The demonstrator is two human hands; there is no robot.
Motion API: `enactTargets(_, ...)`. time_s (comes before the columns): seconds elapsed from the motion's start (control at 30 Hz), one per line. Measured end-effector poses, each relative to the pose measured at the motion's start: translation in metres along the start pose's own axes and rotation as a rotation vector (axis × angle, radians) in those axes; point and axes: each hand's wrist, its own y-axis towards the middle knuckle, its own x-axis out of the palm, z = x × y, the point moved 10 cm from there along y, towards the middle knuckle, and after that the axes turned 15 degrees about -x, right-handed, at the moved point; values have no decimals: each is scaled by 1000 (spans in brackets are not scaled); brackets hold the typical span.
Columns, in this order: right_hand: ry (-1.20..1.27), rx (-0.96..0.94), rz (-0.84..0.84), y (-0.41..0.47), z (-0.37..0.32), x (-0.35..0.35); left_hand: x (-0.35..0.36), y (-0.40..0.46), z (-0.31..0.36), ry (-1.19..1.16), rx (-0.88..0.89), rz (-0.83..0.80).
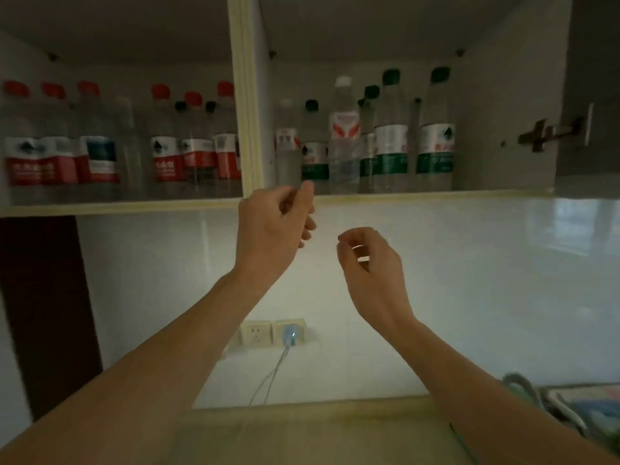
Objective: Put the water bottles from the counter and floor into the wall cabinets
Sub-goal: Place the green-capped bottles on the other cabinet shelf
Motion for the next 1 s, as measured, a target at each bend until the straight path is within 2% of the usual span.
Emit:
enactTargets(0.17, 113, 308, -243, -115, 20, 111, -68, -66, -116, 126, -244, -69)
enactTargets(0.3, 62, 534, -477, -226, 42, 183, -122, -130, -227, 256, -512, -122)
enactTargets(0.37, 7, 647, -617, -288, 53, 209, -144, -171, -290, 371, -675, -189)
enactTargets(0.43, -29, 776, -736, -352, 59, 228, -163, -218, -352, 589, -805, -298)
enactTargets(0.5, 25, 946, -805, -415, 58, 245, -188, -268, -409, 749, -949, -390)
enactTargets(0.57, 66, 1091, -879, -468, 50, 261, -218, -317, -452, 741, -1156, -411)
enactTargets(0.7, 155, 1277, -1011, -541, 25, 289, -274, -392, -491, 866, -1359, -480)
enactTargets(0.77, 184, 1353, -1028, -564, 13, 301, -282, -417, -494, 767, -1436, -496)
enactTargets(0.83, 174, 1381, -1044, -581, 7, 312, -277, -430, -492, 651, -1437, -508)
enactTargets(1.0, 184, 1346, -1017, -595, 3, 330, -269, -432, -485, 608, -1374, -471)
